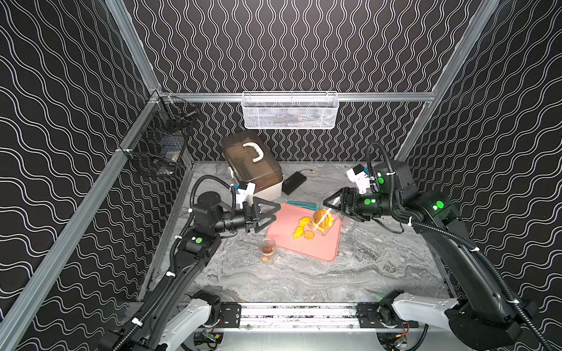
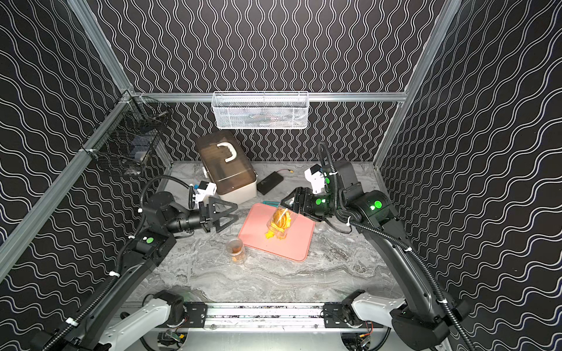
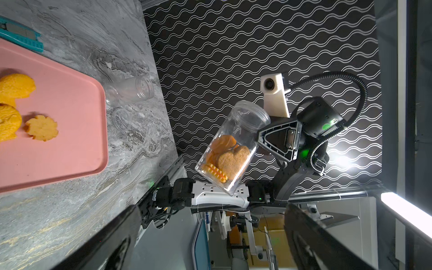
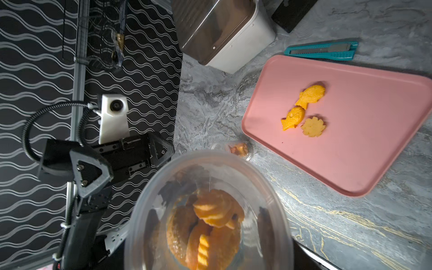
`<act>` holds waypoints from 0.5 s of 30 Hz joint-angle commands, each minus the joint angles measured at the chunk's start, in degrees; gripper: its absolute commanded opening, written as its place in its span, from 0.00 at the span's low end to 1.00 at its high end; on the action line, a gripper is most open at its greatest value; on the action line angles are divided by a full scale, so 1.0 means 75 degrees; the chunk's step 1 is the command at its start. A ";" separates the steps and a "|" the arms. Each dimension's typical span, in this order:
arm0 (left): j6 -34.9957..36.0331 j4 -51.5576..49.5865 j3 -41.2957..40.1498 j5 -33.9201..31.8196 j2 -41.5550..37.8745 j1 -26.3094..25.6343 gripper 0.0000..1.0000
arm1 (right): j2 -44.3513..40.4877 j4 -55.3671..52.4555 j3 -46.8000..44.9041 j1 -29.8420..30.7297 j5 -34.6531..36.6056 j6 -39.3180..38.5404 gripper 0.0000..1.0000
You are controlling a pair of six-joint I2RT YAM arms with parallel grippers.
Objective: Pour the cookies out of the jar
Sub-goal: Pick up the jar from the center of the board.
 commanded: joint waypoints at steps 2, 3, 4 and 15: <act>-0.1871 0.2858 -0.0562 -0.0666 0.0137 0.0000 0.99 | 0.0025 0.1215 -0.0313 -0.0305 -0.0762 0.0948 0.67; -0.2082 0.3161 -0.0668 -0.0801 0.0203 0.0001 0.99 | 0.0027 0.1429 -0.0396 -0.0358 -0.0809 0.1154 0.66; -0.2223 0.3386 -0.0738 -0.0898 0.0276 0.0000 0.99 | 0.0031 0.1624 -0.0475 -0.0382 -0.0839 0.1333 0.66; -0.2984 0.5013 -0.1369 -0.2028 0.0998 -0.0530 0.99 | -0.0199 0.4620 -0.2003 -0.0779 -0.0606 0.3521 0.65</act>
